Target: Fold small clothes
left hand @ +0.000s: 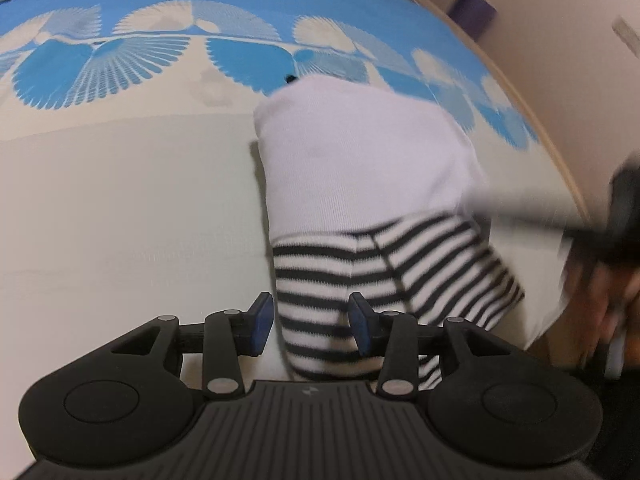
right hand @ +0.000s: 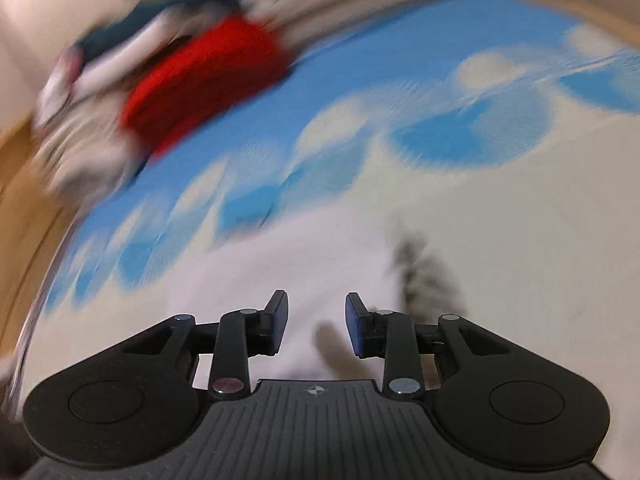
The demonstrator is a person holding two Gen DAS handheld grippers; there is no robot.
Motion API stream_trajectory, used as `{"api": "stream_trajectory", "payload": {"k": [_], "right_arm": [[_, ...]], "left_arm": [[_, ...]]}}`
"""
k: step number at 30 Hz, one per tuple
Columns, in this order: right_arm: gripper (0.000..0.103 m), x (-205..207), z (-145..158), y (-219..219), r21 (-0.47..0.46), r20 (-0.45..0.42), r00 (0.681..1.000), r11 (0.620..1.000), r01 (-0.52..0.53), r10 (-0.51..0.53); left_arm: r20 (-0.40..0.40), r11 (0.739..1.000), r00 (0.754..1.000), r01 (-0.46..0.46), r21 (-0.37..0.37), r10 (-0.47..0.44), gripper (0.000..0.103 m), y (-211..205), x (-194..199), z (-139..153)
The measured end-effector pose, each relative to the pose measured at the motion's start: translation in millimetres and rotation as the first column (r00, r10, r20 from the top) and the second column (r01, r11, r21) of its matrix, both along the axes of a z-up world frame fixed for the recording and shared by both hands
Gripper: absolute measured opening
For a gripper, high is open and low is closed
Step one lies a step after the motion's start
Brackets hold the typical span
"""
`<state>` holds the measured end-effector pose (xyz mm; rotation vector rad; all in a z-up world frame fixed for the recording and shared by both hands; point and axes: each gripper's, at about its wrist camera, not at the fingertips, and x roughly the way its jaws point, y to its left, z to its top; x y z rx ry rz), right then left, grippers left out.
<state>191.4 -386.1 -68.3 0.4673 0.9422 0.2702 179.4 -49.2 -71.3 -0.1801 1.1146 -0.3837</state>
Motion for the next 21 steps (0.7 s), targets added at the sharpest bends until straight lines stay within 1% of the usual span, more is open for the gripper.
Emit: {"api": "stream_trajectory", "payload": {"k": [1, 2, 3, 4, 5, 6, 7, 8, 9, 10, 12, 13, 14, 15, 16, 17, 19, 20, 21], "right_arm": [[0.033, -2.1, -13.0, 9.0, -0.060, -0.081, 0.993, 0.994, -0.086, 0.081], [0.034, -5.4, -27.1, 16.1, -0.130, -0.165, 0.978, 0.980, -0.150, 0.128], [0.035, -10.8, -41.4, 18.8, -0.196, -0.236, 0.961, 0.961, -0.193, 0.145], [0.037, -13.5, -43.7, 14.6, -0.209, -0.244, 0.960, 0.959, -0.191, 0.138], [0.037, -13.4, -40.7, 5.9, -0.178, -0.241, 0.963, 0.970, -0.167, 0.121], [0.037, -14.5, -38.4, -3.1, -0.146, -0.241, 0.966, 0.980, -0.134, 0.096], [0.037, -16.6, -36.7, -12.3, -0.138, -0.244, 0.968, 0.985, -0.102, 0.066], [0.038, -18.5, -34.3, -18.7, -0.156, -0.237, 0.971, 0.985, -0.080, 0.041], [0.041, -20.2, -29.8, -23.1, -0.178, -0.209, 0.978, 0.982, -0.060, 0.022], [0.045, -21.6, -24.9, -27.5, -0.179, -0.176, 0.984, 0.983, -0.039, 0.008], [0.067, -20.0, -19.0, -36.4, -0.133, -0.121, 0.992, 0.991, 0.018, -0.035], [0.072, -18.0, -18.9, -39.9, -0.108, -0.109, 0.992, 0.993, 0.043, -0.055], [0.080, -15.1, -21.5, -42.1, -0.089, -0.109, 0.992, 0.994, 0.058, -0.068], [0.085, -11.5, -25.3, -41.7, -0.072, -0.122, 0.989, 0.995, 0.071, -0.079], [0.085, -7.2, -30.2, -42.5, -0.060, -0.141, 0.986, 0.995, 0.079, -0.087], [0.085, -2.2, -37.2, -42.0, -0.045, -0.171, 0.981, 0.995, 0.086, -0.092], [0.085, -0.7, -45.1, -40.1, -0.027, -0.227, 0.968, 0.995, 0.099, -0.102], [0.085, 2.0, -50.7, -37.9, -0.023, -0.253, 0.962, 0.994, 0.104, -0.107], [0.085, 5.6, -56.4, -35.8, -0.020, -0.274, 0.956, 0.994, 0.108, -0.109]], "left_arm": [[-0.002, 1.000, 1.000, -0.016, -0.007, 0.016, 0.046, -0.7, 1.6, 0.1], [-0.003, 0.999, 0.999, -0.032, -0.013, 0.032, 0.046, -1.7, 3.2, 0.7], [-0.002, 0.999, 0.999, -0.047, -0.019, 0.047, 0.046, -2.6, 4.6, 1.8], [0.002, 0.998, 0.998, -0.062, -0.030, 0.062, 0.048, -2.8, 6.2, 3.8], [0.002, 0.996, 0.997, -0.071, -0.045, 0.071, 0.050, -2.5, 9.2, 5.7], [-0.002, 0.995, 0.997, -0.080, -0.065, 0.080, 0.054, -1.9, 15.2, 7.3], [-0.009, 0.993, 0.996, -0.089, -0.079, 0.088, 0.059, -1.0, 22.1, 8.3], [-0.017, 0.991, 0.995, -0.101, -0.091, 0.100, 0.061, 0.1, 29.9, 8.8], [-0.028, 0.988, 0.993, -0.118, -0.101, 0.116, 0.066, 0.7, 38.5, 8.4], [-0.041, 0.983, 0.990, -0.142, -0.115, 0.138, 0.069, 2.1, 49.4, 6.8], [-0.081, 0.968, 0.980, -0.191, -0.161, 0.180, 0.070, 5.5, 71.5, -1.8], [-0.117, 0.957, 0.972, -0.221, -0.187, 0.202, 0.075, 7.5, 83.2, -10.5], [-0.149, 0.946, 0.963, -0.251, -0.204, 0.223, 0.077, 9.7, 92.2, -19.2], [-0.178, 0.935, 0.953, -0.281, -0.216, 0.245, 0.081, 11.9, 100.2, -29.2], [-0.204, 0.922, 0.943, -0.308, -0.233, 0.264, 0.086, 14.0, 107.5, -40.9], [-0.223, 0.911, 0.935, -0.327, -0.250, 0.274, 0.088, 15.4, 111.7, -50.9], [-0.266, 0.890, 0.920, -0.359, -0.281, 0.288, 0.088, 15.9, 120.0, -67.2], [-0.275, 0.883, 0.917, -0.367, -0.294, 0.290, 0.088, 13.6, 123.5, -71.0], [-0.269, 0.878, 0.921, -0.362, -0.314, 0.283, 0.088, 10.6, 127.2, -72.6]]}}
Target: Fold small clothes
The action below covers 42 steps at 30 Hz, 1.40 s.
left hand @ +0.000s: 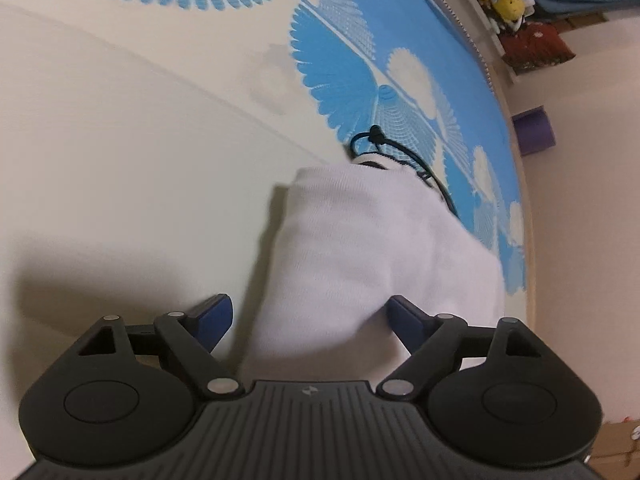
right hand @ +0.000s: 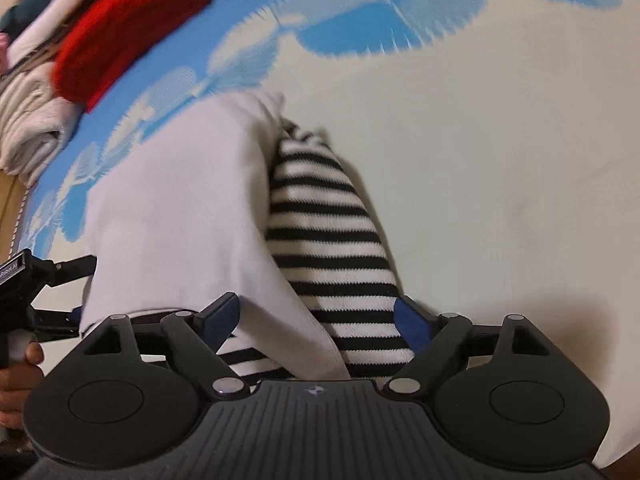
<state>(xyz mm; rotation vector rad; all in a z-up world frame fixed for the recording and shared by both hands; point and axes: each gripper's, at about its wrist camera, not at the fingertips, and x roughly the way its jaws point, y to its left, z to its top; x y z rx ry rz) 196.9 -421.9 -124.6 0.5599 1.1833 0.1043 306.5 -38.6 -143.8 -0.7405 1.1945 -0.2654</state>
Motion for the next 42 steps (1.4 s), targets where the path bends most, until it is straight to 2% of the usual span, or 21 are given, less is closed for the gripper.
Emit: {"api": "stream_trajectory", "payload": {"k": [2, 4, 5, 6, 8, 9, 10, 12, 15, 18, 20, 22, 24, 27, 31, 33, 34, 35, 38, 39, 42], "right_arm": [[0.080, 2.5, -5.6, 4.3, 0.006, -0.008, 1.000, 1.000, 0.001, -0.001], [0.061, 5.4, -6.4, 6.7, 0.019, 0.006, 1.000, 1.000, 0.006, -0.006], [0.038, 5.0, -5.6, 7.2, 0.046, 0.011, 1.000, 0.999, 0.012, -0.013], [0.025, 6.0, -5.8, 7.7, 0.081, 0.011, 1.000, 0.996, 0.025, -0.026], [0.012, 6.7, -1.7, 12.3, 0.087, 0.028, 0.999, 0.996, 0.036, -0.038], [0.010, 7.6, 2.4, 14.8, 0.078, 0.041, 0.998, 0.996, 0.034, -0.037], [0.010, 8.7, 6.7, 17.5, 0.073, 0.056, 0.998, 0.997, 0.036, -0.040], [0.009, 11.4, 13.9, 19.9, 0.093, 0.082, 0.994, 0.994, 0.064, -0.072], [0.008, 17.1, 27.5, 22.1, 0.135, 0.144, 0.982, 0.986, 0.100, -0.119], [0.008, 26.6, 41.8, 29.4, 0.153, 0.224, 0.963, 0.981, 0.120, -0.153], [0.008, 37.0, 47.2, 34.6, 0.184, 0.272, 0.943, 0.973, 0.142, -0.189], [0.008, 47.6, 54.0, 42.1, 0.217, 0.333, 0.919, 0.966, 0.144, -0.212], [0.008, 59.7, 57.4, 56.5, 0.198, 0.374, 0.907, 0.972, 0.125, -0.193], [0.008, 79.3, 42.5, 77.3, 0.116, 0.311, 0.938, 0.986, 0.123, -0.154], [0.008, 96.3, 25.0, 87.8, 0.000, 0.252, 0.957, 0.989, 0.147, -0.142], [0.010, 100.6, 17.2, 83.7, 0.017, 0.215, 0.962, 0.986, 0.166, -0.166], [0.011, 100.7, 15.3, 82.1, 0.020, 0.200, 0.964, 0.985, 0.173, -0.174], [0.016, 100.2, 15.6, 80.9, 0.016, 0.192, 0.965, 0.983, 0.181, -0.181], [0.024, 86.5, 30.0, 80.9, -0.023, 0.245, 0.953, 0.981, 0.191, -0.180], [0.032, 81.3, 36.5, 82.2, -0.020, 0.271, 0.949, 0.985, 0.170, -0.158], [0.044, 71.1, 47.2, 87.7, 0.013, 0.310, 0.950, 0.999, 0.030, -0.032]], "left_arm": [[0.027, 1.000, 1.000, 0.009, -0.019, -0.009, 0.088, -7.1, 3.4, -2.1], [0.033, 0.999, 0.999, 0.006, -0.032, -0.004, 0.088, -12.2, 7.6, -7.1], [0.034, 1.000, 0.999, -0.002, -0.031, 0.003, 0.088, -14.5, 9.4, -9.1], [0.036, 1.000, 0.999, -0.009, -0.025, 0.010, 0.082, -16.9, 11.4, -9.1], [0.051, 1.000, 0.999, -0.006, -0.007, 0.006, 0.063, -19.5, 14.0, -3.4], [0.064, 1.000, 0.998, -0.007, -0.002, 0.007, 0.047, -19.5, 15.1, 2.1], [0.089, 1.000, 0.996, -0.006, -0.007, 0.007, 0.041, -18.5, 16.0, 10.5], [0.175, 1.000, 0.985, 0.015, 0.011, -0.016, 0.039, -17.7, 15.6, 32.8], [0.347, 0.991, 0.934, 0.036, 0.128, -0.079, 0.039, -18.7, 14.3, 72.2], [0.453, 0.988, 0.889, -0.010, 0.154, -0.061, 0.040, -0.5, 18.2, 97.1], [0.488, 0.987, 0.873, -0.070, 0.143, -0.009, 0.047, 19.2, 25.3, 103.4], [0.513, 0.971, 0.857, -0.162, 0.178, 0.049, 0.066, 40.1, 30.5, 102.1], [0.484, 0.950, 0.871, -0.216, 0.224, 0.084, 0.068, 56.9, 32.1, 95.5], [0.385, 0.963, 0.922, -0.137, 0.230, 0.040, 0.058, 69.0, 29.8, 82.3], [0.338, 0.964, 0.933, 0.035, 0.265, -0.126, 0.057, 60.4, 12.8, 75.6], [0.224, 0.930, 0.949, 0.137, 0.340, -0.222, 0.058, 48.6, 11.6, 51.9], [0.159, 0.889, 0.952, 0.172, 0.425, -0.261, 0.062, 43.0, 10.1, 37.3], [0.135, 0.865, 0.953, 0.178, 0.470, -0.270, 0.063, 42.0, 7.9, 27.8], [0.150, 0.902, 0.965, 0.137, 0.410, -0.215, 0.056, 50.6, 2.1, 33.3], [0.165, 0.903, 0.961, 0.137, 0.407, -0.220, 0.054, 50.0, -2.1, 39.9], [0.212, 0.880, 0.931, 0.183, 0.438, -0.299, 0.054, 40.8, -15.3, 48.0]]}}
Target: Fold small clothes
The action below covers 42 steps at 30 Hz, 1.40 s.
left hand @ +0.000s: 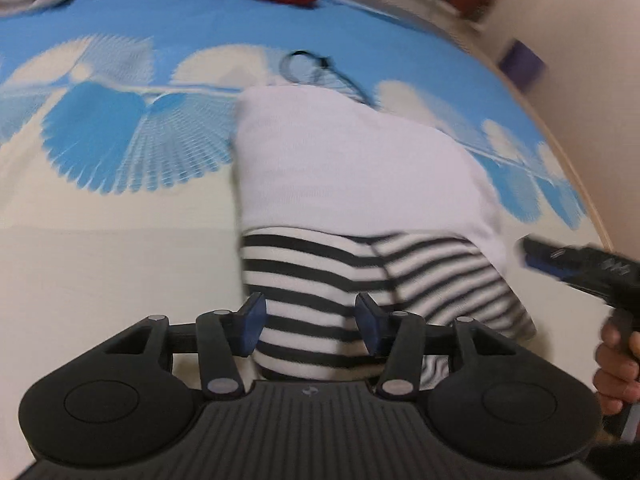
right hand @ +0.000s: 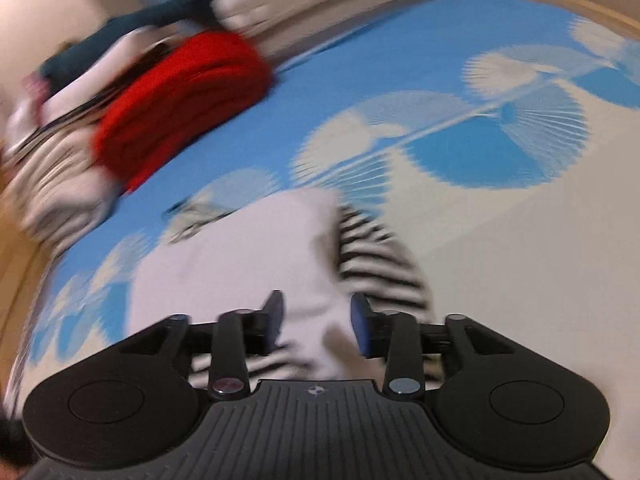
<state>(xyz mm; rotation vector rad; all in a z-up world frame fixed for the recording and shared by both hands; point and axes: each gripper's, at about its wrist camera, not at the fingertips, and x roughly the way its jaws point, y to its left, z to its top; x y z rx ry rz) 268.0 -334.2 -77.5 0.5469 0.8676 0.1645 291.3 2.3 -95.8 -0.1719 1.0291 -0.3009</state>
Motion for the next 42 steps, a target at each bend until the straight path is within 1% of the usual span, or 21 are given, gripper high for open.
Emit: {"api": "stream_trajectory", "payload": {"k": [1, 2, 3, 4, 5, 6, 8, 10, 13, 15, 16, 17, 18, 21, 24, 26, 27, 29, 31, 36, 42], "right_arm": [[0.045, -1.6, -2.1, 4.4, -0.003, -0.015, 0.998, 0.998, -0.065, 0.065], [0.045, -1.9, -8.0, 9.4, -0.027, -0.054, 0.992, 0.993, -0.119, 0.117], [0.045, -2.0, -21.1, 15.3, -0.097, -0.139, 0.978, 0.981, -0.168, 0.153], [0.045, -3.1, -34.7, 17.7, -0.165, -0.218, 0.963, 0.967, -0.194, 0.156], [0.045, -4.8, -48.4, 17.2, -0.231, -0.294, 0.947, 0.951, -0.206, 0.133], [0.044, -8.4, -53.0, 12.8, -0.260, -0.306, 0.945, 0.946, -0.196, 0.112], [0.044, -16.0, -39.2, 4.4, -0.266, -0.268, 0.961, 0.953, -0.145, 0.071], [0.045, -31.5, -15.3, -5.5, -0.280, -0.180, 0.983, 0.956, -0.083, 0.032], [0.051, -58.8, 28.9, -13.4, -0.299, -0.041, 0.999, 0.954, -0.025, 0.014], [0.073, -83.3, 61.9, -14.2, -0.305, 0.070, 0.998, 0.952, 0.016, 0.006], [0.079, -98.1, 77.2, -13.7, -0.305, 0.124, 0.992, 0.952, 0.032, 0.006], [0.089, -108.8, 90.0, -13.8, -0.309, 0.168, 0.986, 0.950, 0.046, 0.007], [0.094, -125.5, 101.9, -11.3, -0.317, 0.209, 0.978, 0.947, 0.058, 0.010], [0.097, -169.3, 120.2, -2.8, -0.322, 0.284, 0.959, 0.943, 0.080, 0.016], [0.097, -204.3, 110.0, 6.9, -0.321, 0.309, 0.951, 0.943, 0.089, 0.016], [0.096, -211.9, 99.9, 15.0, -0.329, 0.225, 0.974, 0.942, 0.065, 0.012], [0.096, -215.2, 98.3, 17.4, -0.313, 0.221, 0.975, 0.948, 0.056, 0.016], [0.096, -216.0, 96.1, 25.1, -0.339, 0.218, 0.975, 0.940, 0.034, 0.043], [0.096, -213.5, 93.6, 34.0, -0.390, 0.211, 0.975, 0.921, 0.024, 0.064], [0.096, -204.0, 90.5, 41.7, -0.364, 0.178, 0.983, 0.931, 0.021, 0.047], [0.096, -206.0, 85.0, 64.5, -0.432, 0.179, 0.977, 0.901, -0.030, 0.119]], "left_arm": [[-0.014, 0.999, 1.000, 0.015, 0.047, -0.015, 0.055, -4.3, -1.3, -7.1], [-0.041, 0.995, 0.999, 0.023, 0.096, -0.019, 0.060, -7.6, -2.2, -13.8], [-0.053, 0.993, 0.999, 0.018, 0.120, -0.012, 0.071, -7.0, -3.8, -21.8], [-0.048, 0.992, 0.999, -0.002, 0.127, 0.008, 0.075, -5.2, -4.9, -22.4], [-0.047, 0.992, 0.999, -0.022, 0.124, 0.028, 0.075, -2.6, -5.1, -18.0], [-0.043, 0.990, 0.998, -0.042, 0.136, 0.048, 0.075, 0.0, -7.1, -11.7], [0.005, 0.982, 0.997, -0.081, 0.172, 0.081, 0.075, 3.6, -17.2, 11.1], [0.086, 0.977, 0.993, -0.096, 0.191, 0.080, 0.076, 3.2, -37.9, 39.2], [0.228, 0.966, 0.971, -0.118, 0.230, 0.064, 0.086, -3.8, -82.2, 76.9], [0.321, 0.958, 0.945, -0.140, 0.252, 0.054, 0.086, -14.2, -117.6, 97.3], [0.356, 0.958, 0.933, -0.144, 0.249, 0.048, 0.086, -18.8, -137.8, 104.7], [0.374, 0.962, 0.926, -0.140, 0.235, 0.044, 0.086, -24.5, -152.8, 111.0], [0.387, 0.968, 0.921, -0.137, 0.211, 0.046, 0.086, -28.3, -169.3, 114.2], [0.388, 0.978, 0.918, -0.151, 0.146, 0.084, 0.086, -41.1, -207.7, 115.0], [0.353, 0.976, 0.924, -0.193, 0.103, 0.146, 0.086, -56.0, -235.5, 95.9], [0.287, 0.970, 0.946, -0.199, 0.142, 0.152, 0.086, -67.8, -242.5, 79.6], [0.277, 0.964, 0.949, -0.203, 0.170, 0.151, 0.086, -72.8, -242.8, 75.7], [0.324, 0.950, 0.934, -0.228, 0.211, 0.152, 0.087, -77.9, -239.9, 74.5], [0.350, 0.938, 0.923, -0.252, 0.237, 0.160, 0.095, -79.8, -236.6, 74.1], [0.302, 0.944, 0.931, -0.270, 0.188, 0.206, 0.095, -72.8, -230.6, 70.2], [0.308, 0.941, 0.926, -0.285, 0.184, 0.220, 0.095, -74.5, -225.7, 69.8]]}}
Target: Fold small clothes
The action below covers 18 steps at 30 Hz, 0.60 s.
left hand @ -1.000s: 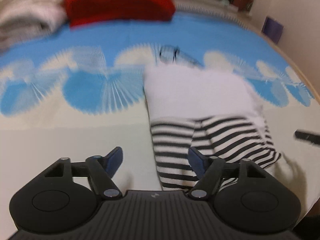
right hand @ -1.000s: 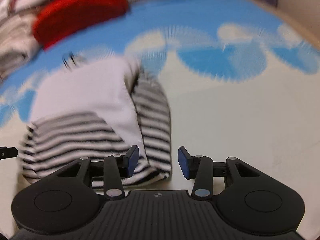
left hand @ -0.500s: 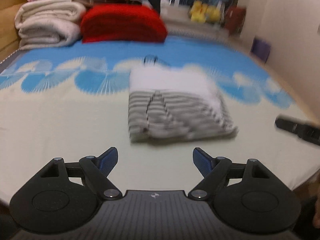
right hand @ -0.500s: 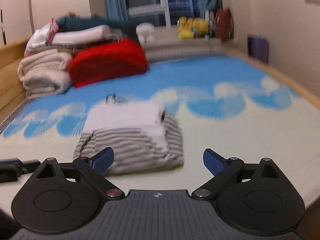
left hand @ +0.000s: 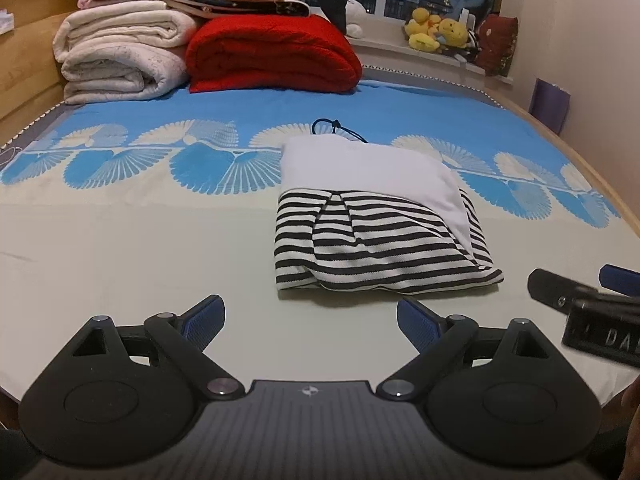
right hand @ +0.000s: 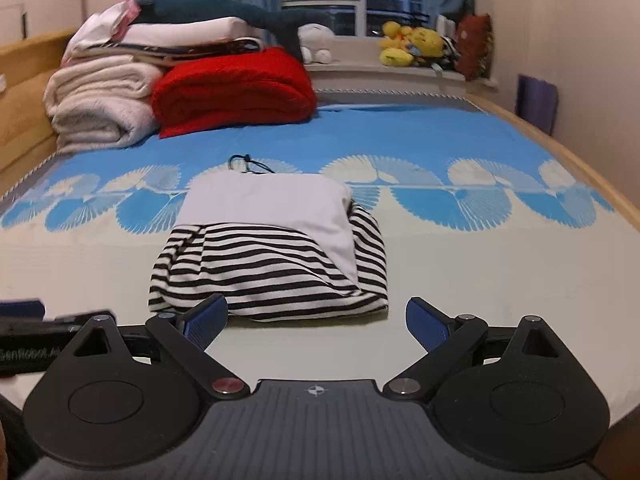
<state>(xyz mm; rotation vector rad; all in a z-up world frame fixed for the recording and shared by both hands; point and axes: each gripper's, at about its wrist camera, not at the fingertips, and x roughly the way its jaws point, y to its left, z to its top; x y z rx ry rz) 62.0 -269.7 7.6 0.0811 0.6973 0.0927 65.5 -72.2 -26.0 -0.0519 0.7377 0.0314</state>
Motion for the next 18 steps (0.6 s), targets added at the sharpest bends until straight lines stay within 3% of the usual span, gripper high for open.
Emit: {"api": "stream_trajectory", "payload": {"k": [18], "right_arm": [[0.096, 6.4, -1.5, 20.8, -0.020, 0.031, 0.999, 0.999, -0.037, 0.038]], "left_arm": [[-0.011, 1.000, 1.000, -0.007, -0.026, 0.007, 0.095, -2.4, 7.5, -6.6]]}}
